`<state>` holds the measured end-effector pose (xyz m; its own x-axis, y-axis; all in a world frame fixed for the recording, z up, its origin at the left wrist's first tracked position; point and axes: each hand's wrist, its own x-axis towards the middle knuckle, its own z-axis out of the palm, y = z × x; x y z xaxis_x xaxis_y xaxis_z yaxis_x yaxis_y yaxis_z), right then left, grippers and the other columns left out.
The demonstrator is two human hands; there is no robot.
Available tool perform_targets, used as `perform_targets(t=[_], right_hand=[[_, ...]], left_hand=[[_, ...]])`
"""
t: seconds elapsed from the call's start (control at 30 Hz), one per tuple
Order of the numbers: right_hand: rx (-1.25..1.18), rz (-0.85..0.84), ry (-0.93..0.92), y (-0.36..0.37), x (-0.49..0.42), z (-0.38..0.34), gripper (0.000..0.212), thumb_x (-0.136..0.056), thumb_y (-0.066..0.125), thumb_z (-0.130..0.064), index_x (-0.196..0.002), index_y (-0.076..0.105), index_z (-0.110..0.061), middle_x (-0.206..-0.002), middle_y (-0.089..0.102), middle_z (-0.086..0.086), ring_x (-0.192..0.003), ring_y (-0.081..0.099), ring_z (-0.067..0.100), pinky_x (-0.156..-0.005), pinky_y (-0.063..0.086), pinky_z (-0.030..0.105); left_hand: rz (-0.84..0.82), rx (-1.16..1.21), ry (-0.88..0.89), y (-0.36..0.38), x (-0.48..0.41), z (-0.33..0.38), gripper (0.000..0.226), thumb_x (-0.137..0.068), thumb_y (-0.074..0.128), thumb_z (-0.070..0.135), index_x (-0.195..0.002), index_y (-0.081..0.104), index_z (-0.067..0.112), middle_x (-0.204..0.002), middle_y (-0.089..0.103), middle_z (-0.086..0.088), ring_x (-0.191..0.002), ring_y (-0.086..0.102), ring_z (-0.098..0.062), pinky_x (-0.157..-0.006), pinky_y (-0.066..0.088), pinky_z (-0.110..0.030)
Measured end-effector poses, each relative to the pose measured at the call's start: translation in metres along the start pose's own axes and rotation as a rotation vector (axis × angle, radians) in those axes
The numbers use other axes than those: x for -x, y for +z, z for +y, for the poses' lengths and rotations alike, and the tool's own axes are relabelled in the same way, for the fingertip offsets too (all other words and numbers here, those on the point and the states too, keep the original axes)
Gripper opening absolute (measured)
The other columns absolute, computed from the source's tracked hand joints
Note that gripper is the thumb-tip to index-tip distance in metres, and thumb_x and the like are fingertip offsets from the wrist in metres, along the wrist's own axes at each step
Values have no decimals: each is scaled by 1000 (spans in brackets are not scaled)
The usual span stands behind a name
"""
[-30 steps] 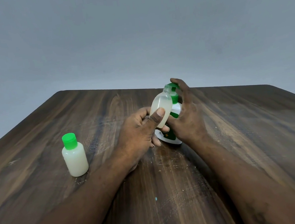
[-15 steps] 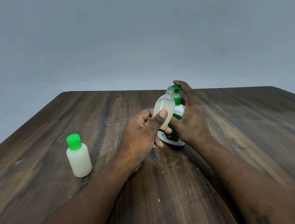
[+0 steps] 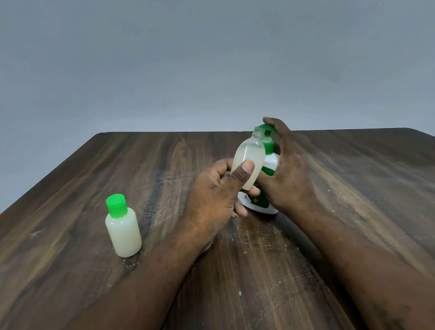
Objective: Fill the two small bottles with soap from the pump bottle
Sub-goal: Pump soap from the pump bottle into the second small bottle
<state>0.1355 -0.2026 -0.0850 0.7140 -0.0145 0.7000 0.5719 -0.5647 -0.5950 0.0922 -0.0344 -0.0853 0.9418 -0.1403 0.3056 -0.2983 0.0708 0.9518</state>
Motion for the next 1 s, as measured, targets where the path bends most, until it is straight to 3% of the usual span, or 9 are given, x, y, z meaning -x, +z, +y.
perform_targets(t=[0.13, 0.27, 0.43, 0.57, 0.87, 1.0], right_hand=[[-8, 1, 0, 0, 1, -2, 90, -82, 86, -23, -155, 36, -43, -122, 62, -27, -107, 64, -7, -81, 54, 15], [-41, 11, 4, 0, 2, -3, 87, -82, 84, -22, -152, 37, -44, -127, 63, -25, -112, 65, -1, -85, 57, 27], [-13, 24, 6, 2, 0, -1, 81, -82, 86, -19, -147, 42, -42, -115, 63, -32, -104, 65, -7, -80, 57, 24], [-6, 21, 19, 1, 0, -1, 82, -81, 85, -19, -146, 42, -44, -119, 66, -23, -105, 66, -2, -83, 60, 35], [-5, 6, 22, 0, 1, -4, 86, -83, 85, -23, -151, 38, -47, -118, 64, -27, -102, 67, -1, -81, 61, 38], [-11, 9, 31, 1, 1, -3, 82, -83, 84, -24, -148, 39, -48, -122, 66, -20, -107, 67, 2, -85, 62, 43]], left_hand=[[3, 10, 5, 0, -1, 1, 35, -98, 62, 47, -115, 70, 17, -91, 81, -7, -49, 59, -16, -48, 48, -21], [-2, 7, 7, 0, -1, 1, 36, -98, 62, 49, -114, 70, 17, -91, 81, -7, -49, 59, -15, -48, 48, -22], [-11, -5, 1, -1, 0, -1, 38, -97, 63, 51, -116, 70, 20, -91, 81, -7, -50, 60, -15, -50, 48, -24], [-14, 2, -3, -1, 1, 0, 37, -96, 62, 51, -116, 70, 20, -91, 81, -6, -49, 59, -15, -50, 48, -24], [-5, 3, 5, -1, 0, 2, 39, -96, 62, 52, -115, 70, 19, -91, 81, -7, -51, 59, -16, -50, 49, -23], [-13, 10, -4, -1, 1, 2, 40, -93, 63, 52, -115, 70, 20, -91, 81, -7, -50, 59, -16, -49, 48, -22]])
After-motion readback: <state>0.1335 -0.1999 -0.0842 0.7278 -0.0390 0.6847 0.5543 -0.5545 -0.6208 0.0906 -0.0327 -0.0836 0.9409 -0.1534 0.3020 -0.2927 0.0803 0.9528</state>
